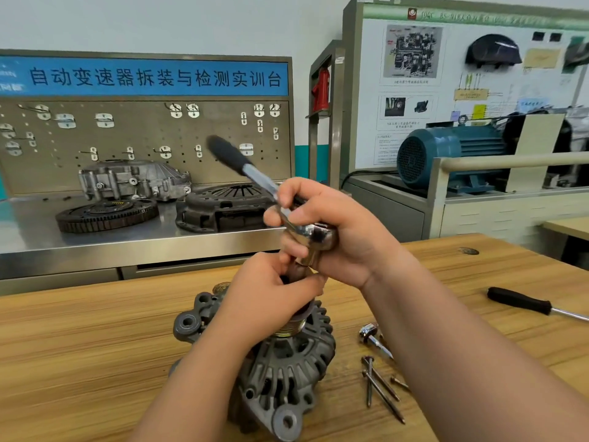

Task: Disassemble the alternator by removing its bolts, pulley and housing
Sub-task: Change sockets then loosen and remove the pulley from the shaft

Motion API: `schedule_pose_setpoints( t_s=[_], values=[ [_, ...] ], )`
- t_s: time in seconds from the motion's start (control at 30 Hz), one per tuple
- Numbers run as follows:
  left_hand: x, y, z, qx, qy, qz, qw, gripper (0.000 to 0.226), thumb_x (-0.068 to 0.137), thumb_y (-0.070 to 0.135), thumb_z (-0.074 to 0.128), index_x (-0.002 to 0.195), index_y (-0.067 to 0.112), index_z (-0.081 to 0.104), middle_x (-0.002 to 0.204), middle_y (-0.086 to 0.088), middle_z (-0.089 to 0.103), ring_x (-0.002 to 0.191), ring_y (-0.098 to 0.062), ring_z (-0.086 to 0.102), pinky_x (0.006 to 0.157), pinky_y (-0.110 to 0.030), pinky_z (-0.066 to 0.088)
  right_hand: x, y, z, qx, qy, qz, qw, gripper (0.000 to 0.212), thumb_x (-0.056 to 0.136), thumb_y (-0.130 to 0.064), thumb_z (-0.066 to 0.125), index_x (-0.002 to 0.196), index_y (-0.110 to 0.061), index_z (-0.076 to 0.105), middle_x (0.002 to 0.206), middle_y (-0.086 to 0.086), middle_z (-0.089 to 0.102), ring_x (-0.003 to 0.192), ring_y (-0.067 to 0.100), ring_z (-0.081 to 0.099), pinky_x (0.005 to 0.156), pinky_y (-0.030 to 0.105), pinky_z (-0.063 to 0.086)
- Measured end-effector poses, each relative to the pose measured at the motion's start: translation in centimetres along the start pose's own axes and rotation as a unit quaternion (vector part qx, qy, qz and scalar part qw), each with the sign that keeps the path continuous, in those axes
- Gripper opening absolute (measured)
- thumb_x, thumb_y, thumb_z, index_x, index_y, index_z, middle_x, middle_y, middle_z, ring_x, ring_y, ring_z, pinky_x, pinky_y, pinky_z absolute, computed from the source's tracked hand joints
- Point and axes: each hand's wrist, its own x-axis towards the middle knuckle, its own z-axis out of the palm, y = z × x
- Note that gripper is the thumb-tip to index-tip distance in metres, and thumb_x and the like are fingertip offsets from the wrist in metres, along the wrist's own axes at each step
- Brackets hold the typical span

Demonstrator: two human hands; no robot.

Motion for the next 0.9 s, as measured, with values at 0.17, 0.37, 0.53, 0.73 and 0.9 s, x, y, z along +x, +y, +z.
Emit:
schedule_pose_setpoints(
  t_s=[0.17, 0.37, 0.53, 0.73, 0.9],
  values=[
    [-0.2, 0.4, 0.1, 0.037, 0.022, 0.022, 0.999, 0.019, 0.079, 0.013, 0.067, 0.063, 0.022, 0.072, 0.061, -0.003, 0.068, 0.057, -0.014, 0.061, 0.058, -0.029, 0.048, 0.0, 0.6, -0.2, 0.054, -0.083, -0.011, 0.995, 0.02, 0.07, 0.003, 0.043, 0.069, -0.014, 0.054, 0.075, 0.01, 0.049, 0.052, 0.014, 0.048, 0.062, 0.034, 0.052],
    [-0.5, 0.5, 0.3, 0.079, 0.051, 0.03, 0.995, 0.032, 0.075, 0.013, 0.06, 0.048, 0.009, 0.044, 0.04, -0.003, 0.037, 0.04, -0.012, 0.03, 0.041, -0.022, 0.022, -0.6, 2.4, 2.2, 0.017, 0.237, -0.102, 0.966, 0.016, 0.074, -0.003, 0.063, 0.074, -0.019, 0.063, 0.07, -0.003, 0.059, 0.069, 0.02, 0.056, 0.055, 0.027, 0.049],
    [-0.5, 0.6, 0.5, 0.061, 0.044, 0.045, 0.996, 0.029, 0.062, 0.028, 0.051, 0.056, 0.0, 0.05, 0.046, -0.013, 0.045, 0.042, -0.009, 0.032, 0.043, -0.023, 0.024, -1.6, 3.1, 2.7, 0.016, 0.366, -0.162, 0.916, 0.018, 0.08, -0.001, 0.064, 0.083, -0.017, 0.059, 0.053, -0.013, 0.052, 0.055, 0.008, 0.048, 0.051, 0.024, 0.04],
    [-0.3, -0.3, 0.0, 0.026, 0.031, 0.022, 0.999, 0.037, 0.077, 0.013, 0.067, 0.047, 0.007, 0.046, 0.04, 0.003, 0.043, 0.039, -0.01, 0.037, 0.043, -0.02, 0.03, -0.1, 0.5, 1.1, -0.04, 0.129, -0.015, 0.991, 0.014, 0.06, -0.006, 0.058, 0.067, -0.018, 0.061, 0.061, 0.002, 0.052, 0.057, 0.02, 0.053, 0.053, 0.026, 0.045],
    [-0.1, -0.3, 0.0, 0.025, 0.011, 0.013, 1.0, 0.021, 0.084, 0.025, 0.069, 0.068, 0.011, 0.073, 0.05, 0.014, 0.062, 0.048, 0.002, 0.055, 0.051, -0.016, 0.041, 0.7, -1.3, -0.2, -0.001, -0.078, 0.097, 0.992, 0.023, 0.065, 0.006, 0.041, 0.066, -0.014, 0.052, 0.071, 0.009, 0.053, 0.064, 0.022, 0.059, 0.064, 0.03, 0.05]
  ],
)
